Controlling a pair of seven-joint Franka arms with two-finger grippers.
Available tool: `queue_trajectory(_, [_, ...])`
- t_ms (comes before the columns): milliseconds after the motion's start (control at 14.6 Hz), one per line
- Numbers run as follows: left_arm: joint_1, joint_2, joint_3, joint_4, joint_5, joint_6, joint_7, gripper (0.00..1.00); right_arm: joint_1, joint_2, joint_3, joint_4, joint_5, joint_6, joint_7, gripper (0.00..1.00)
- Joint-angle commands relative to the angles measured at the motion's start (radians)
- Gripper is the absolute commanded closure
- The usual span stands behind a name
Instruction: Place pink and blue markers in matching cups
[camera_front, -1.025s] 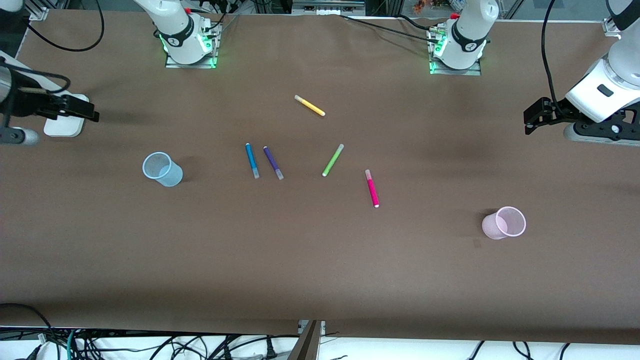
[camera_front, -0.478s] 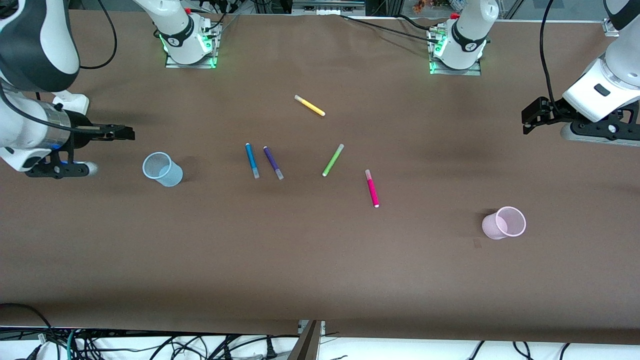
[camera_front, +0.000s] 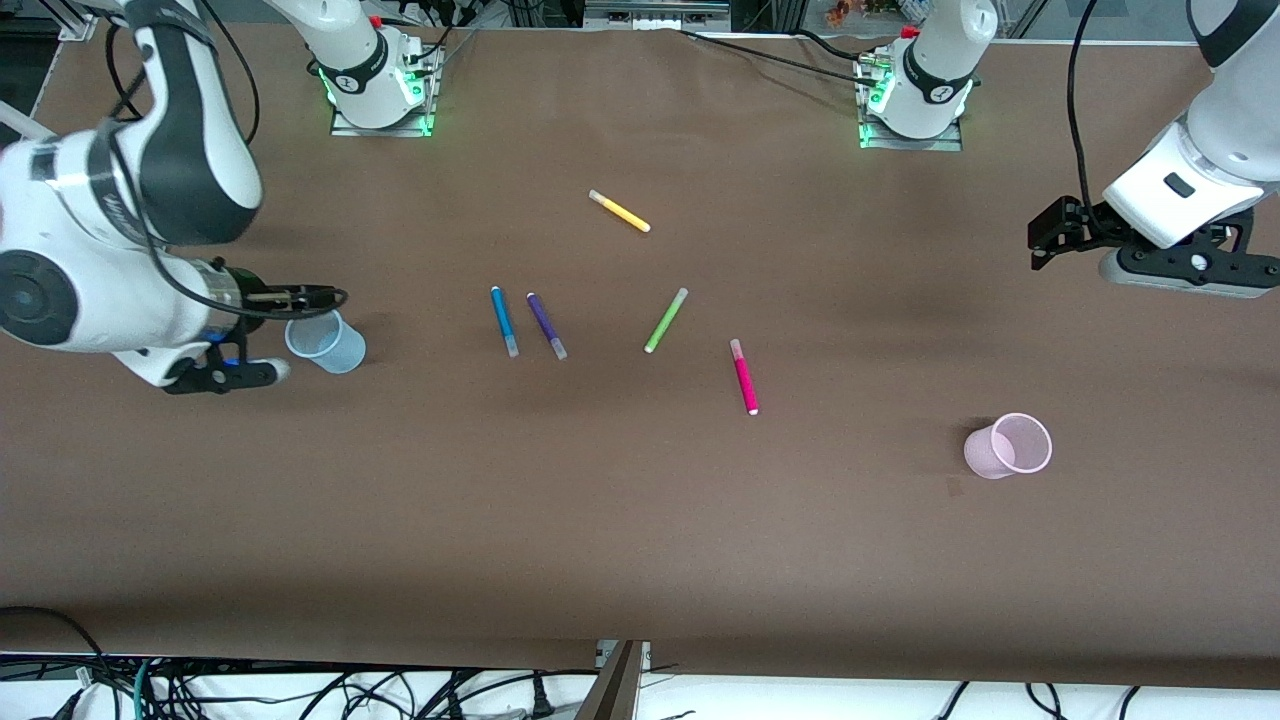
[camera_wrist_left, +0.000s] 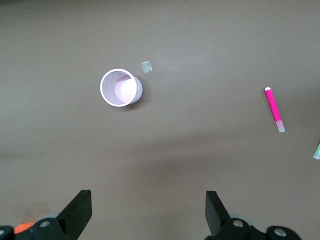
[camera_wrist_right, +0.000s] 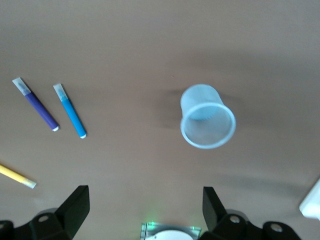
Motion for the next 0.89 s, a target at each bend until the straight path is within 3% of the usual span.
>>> queue_trajectory(0, [0.006, 0.052, -0.030, 0.051, -0.016, -0.012, 0.002, 0.00, 0.045, -0.015, -0.004, -0.111, 0.008, 0.134, -0.012, 0.00])
queue_trajectory(342, [-0.032, 0.179, -0.083, 0.057, -0.016, 0.012, -0.018, 0.00, 0.120, -0.015, -0.004, -0.237, 0.007, 0.300, -0.009, 0.00])
queue_trajectory(820, [-0.168, 0.401, -0.086, 0.056, -0.002, 0.323, -0.249, 0.00, 0.221, 0.009, -0.004, -0.394, 0.008, 0.556, 0.006, 0.00])
